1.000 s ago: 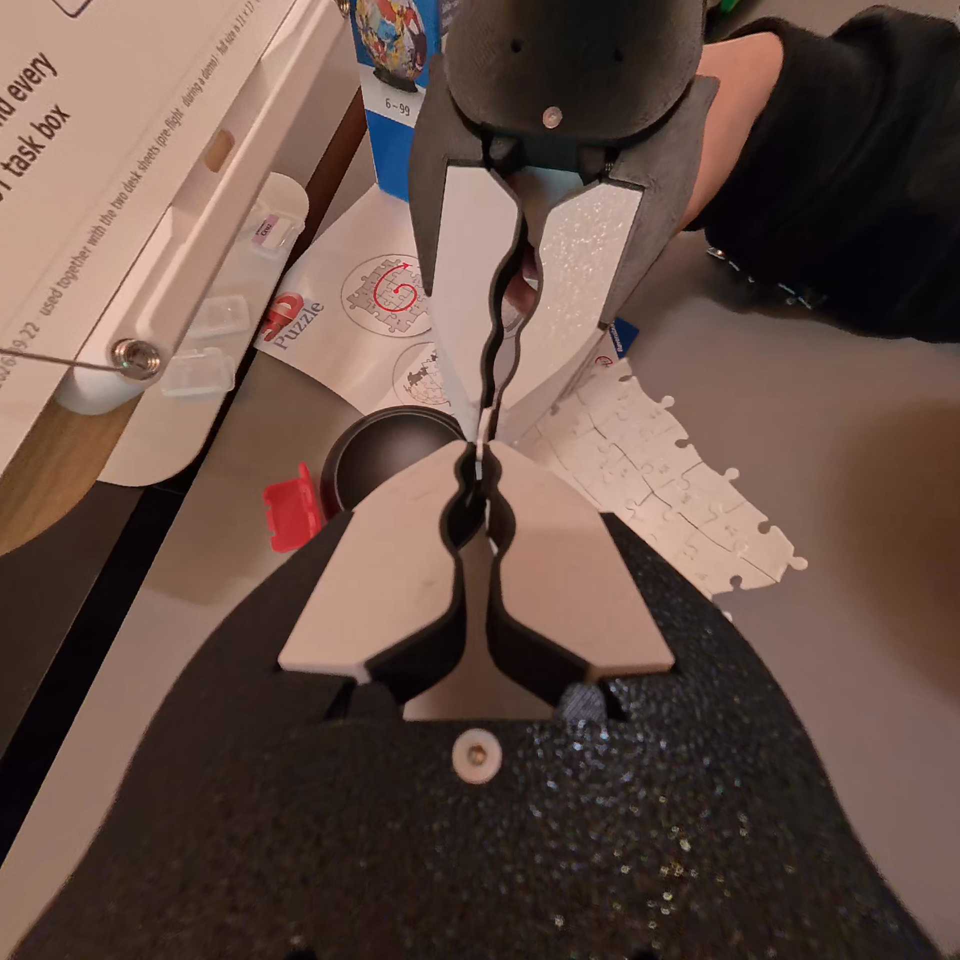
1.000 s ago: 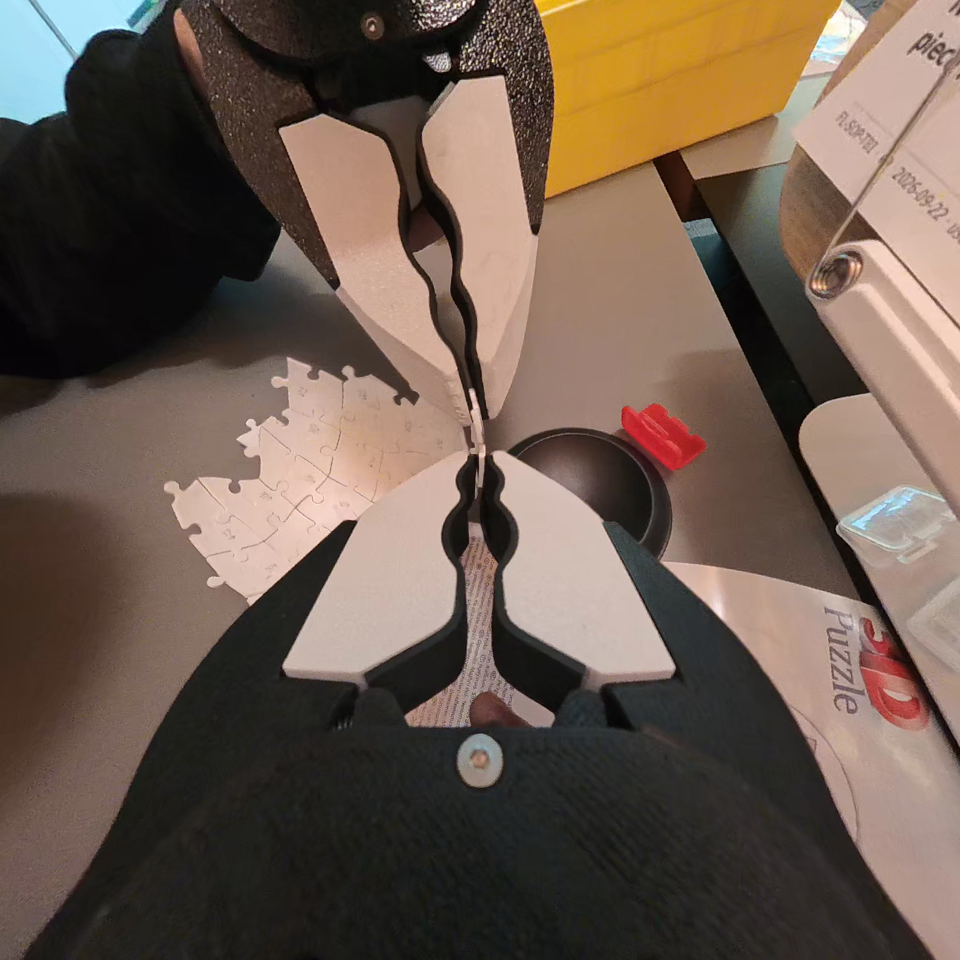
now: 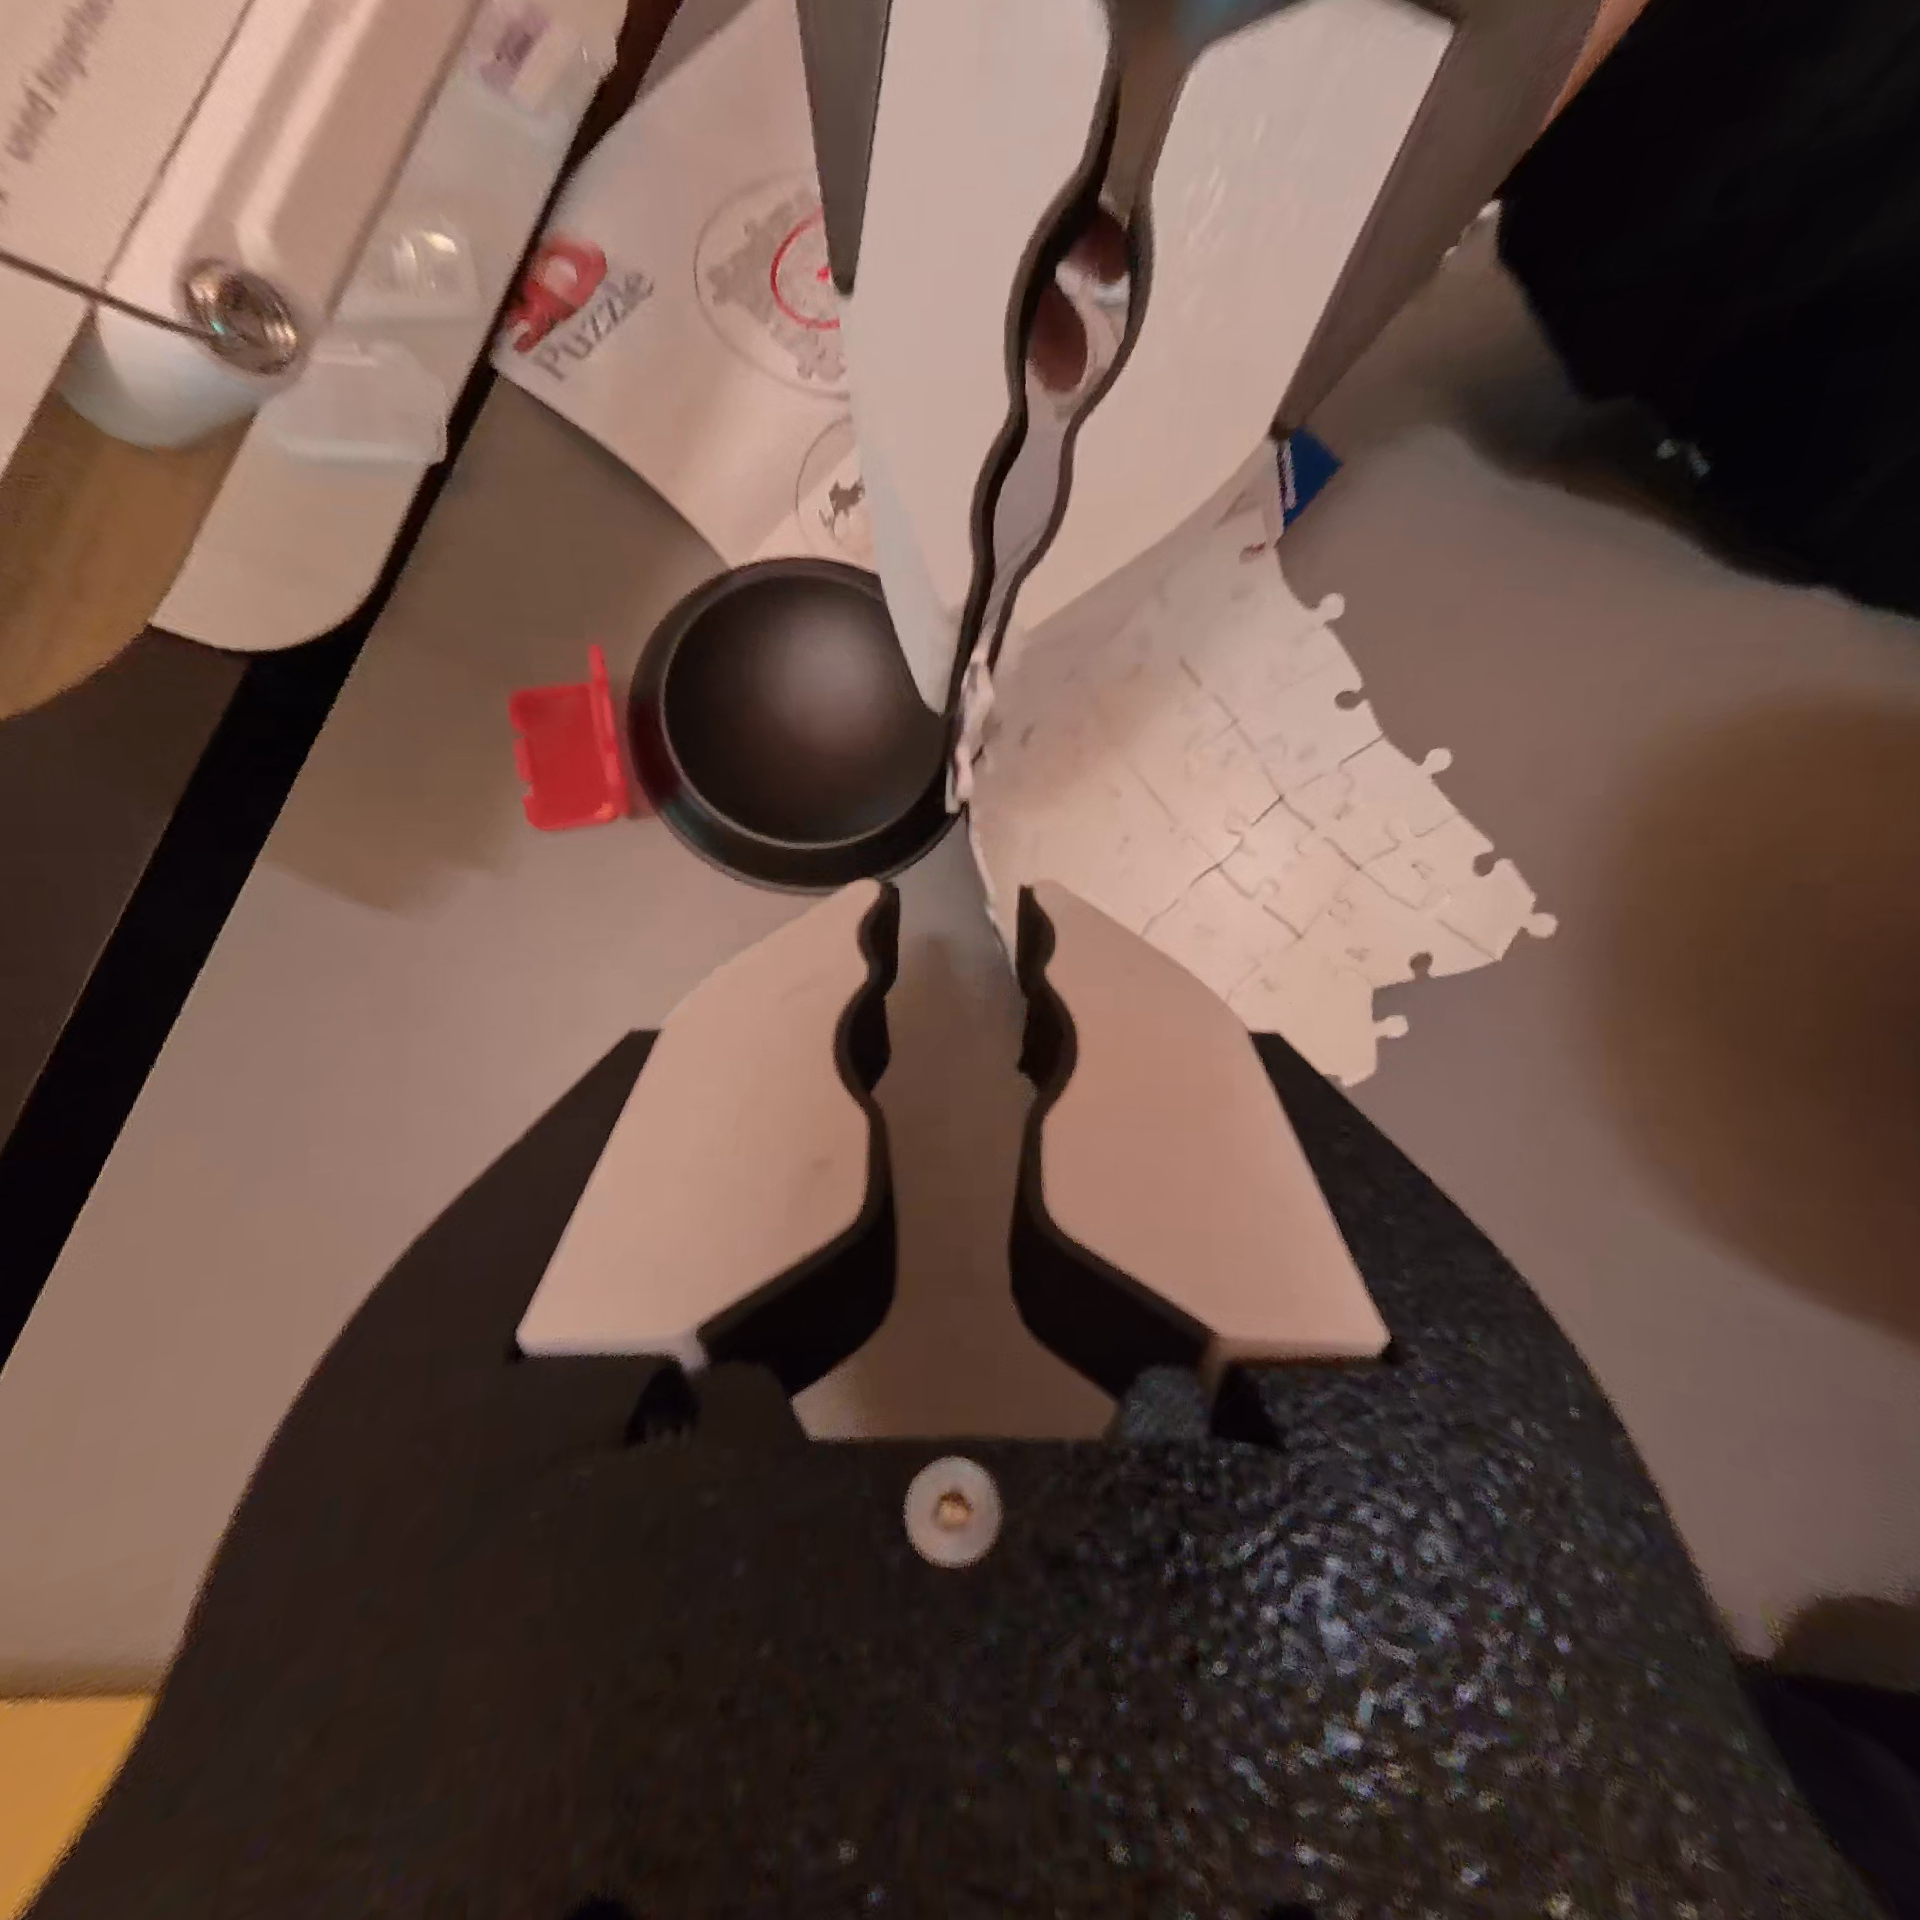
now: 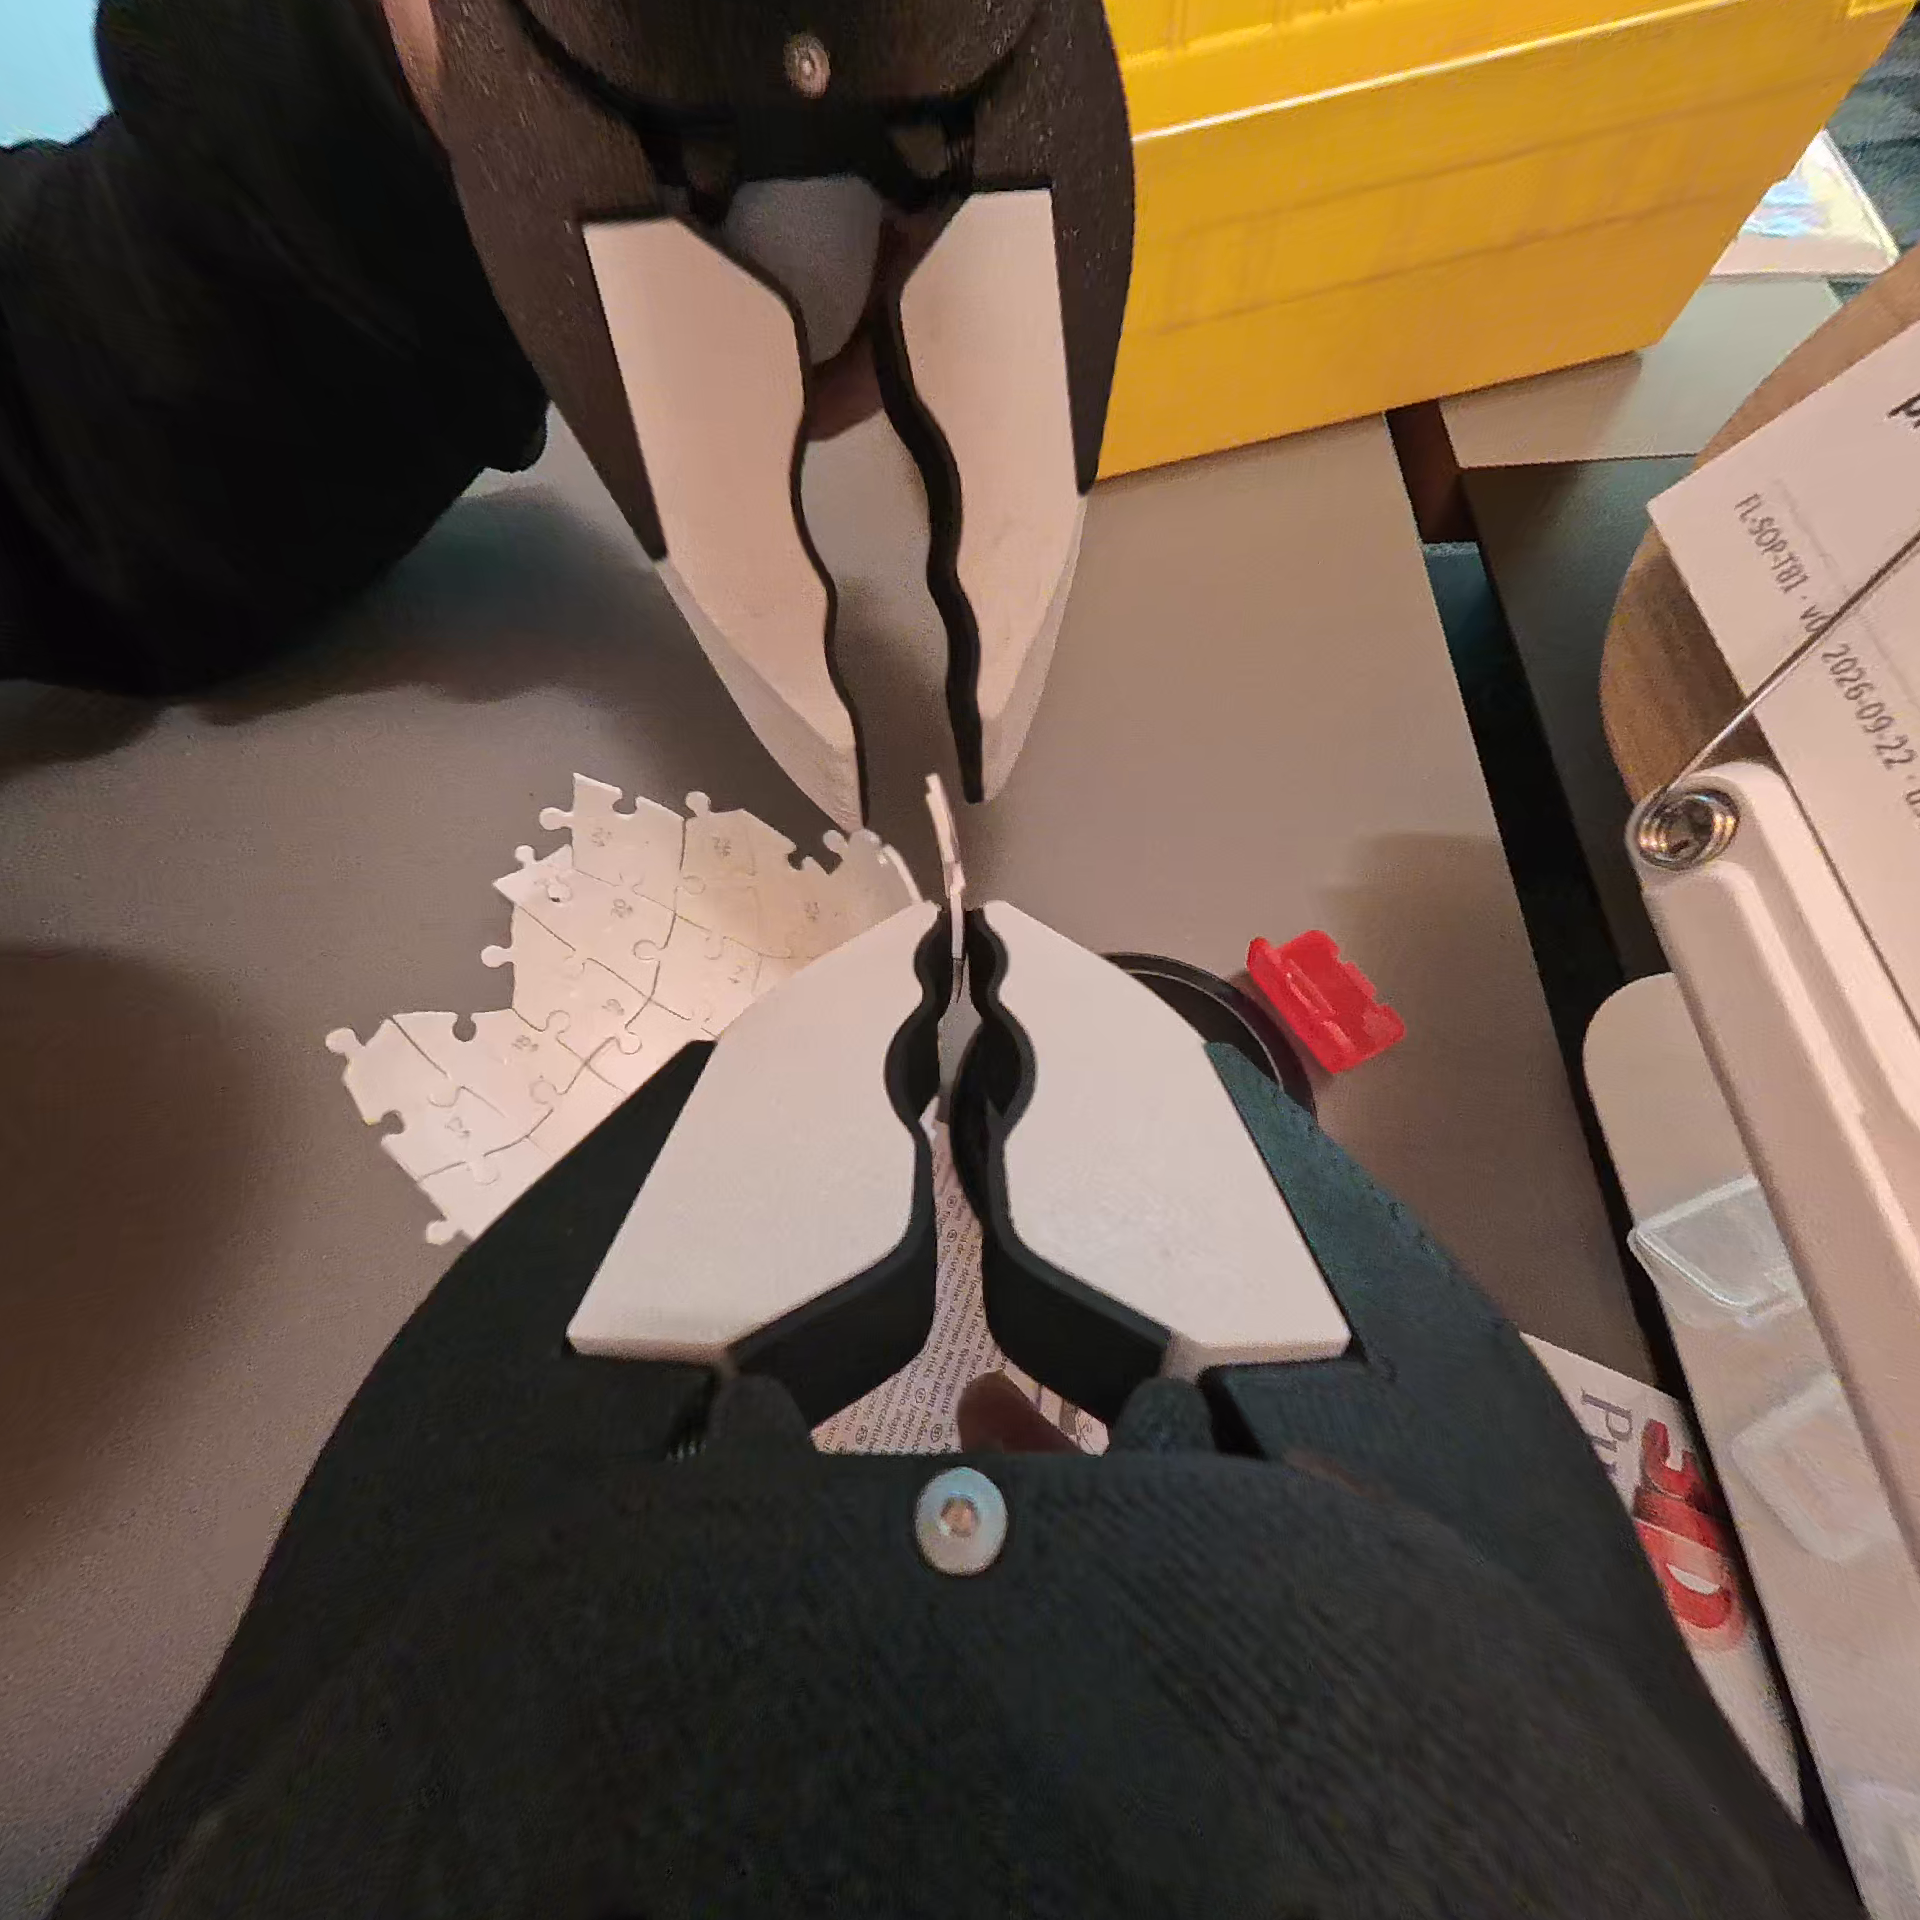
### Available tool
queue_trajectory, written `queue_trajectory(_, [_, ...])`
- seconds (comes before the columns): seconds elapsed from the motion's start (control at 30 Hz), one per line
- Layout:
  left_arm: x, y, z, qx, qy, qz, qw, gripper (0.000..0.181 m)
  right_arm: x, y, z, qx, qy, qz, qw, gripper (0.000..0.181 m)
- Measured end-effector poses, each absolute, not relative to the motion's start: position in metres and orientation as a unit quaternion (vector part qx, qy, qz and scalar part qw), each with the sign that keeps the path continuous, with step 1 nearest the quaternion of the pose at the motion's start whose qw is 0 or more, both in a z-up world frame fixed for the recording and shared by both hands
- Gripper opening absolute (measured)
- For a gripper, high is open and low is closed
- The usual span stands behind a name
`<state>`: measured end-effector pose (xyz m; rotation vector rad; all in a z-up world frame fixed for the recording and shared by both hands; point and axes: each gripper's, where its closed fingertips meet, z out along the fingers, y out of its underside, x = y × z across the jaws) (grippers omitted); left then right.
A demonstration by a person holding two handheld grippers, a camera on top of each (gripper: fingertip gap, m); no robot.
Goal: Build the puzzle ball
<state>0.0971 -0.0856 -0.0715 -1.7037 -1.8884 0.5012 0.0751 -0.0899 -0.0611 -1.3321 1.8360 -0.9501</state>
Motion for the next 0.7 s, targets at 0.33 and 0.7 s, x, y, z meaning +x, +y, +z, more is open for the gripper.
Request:
queue_trajectory(0.33, [0.091, -0.075, -0.09, -0.638, -0.711, 0.143, 0.257, 0.011, 0.075, -0.085, -0.07, -0.553, 0.699, -0.348, 0.291, 0.003])
queue_trajectory(0.7, [0.085, -0.077, -0.093, -0.659, -0.682, 0.161, 0.271, 0.003, 0.079, -0.08, -0.073, -0.594, 0.685, -0.314, 0.282, 0.003])
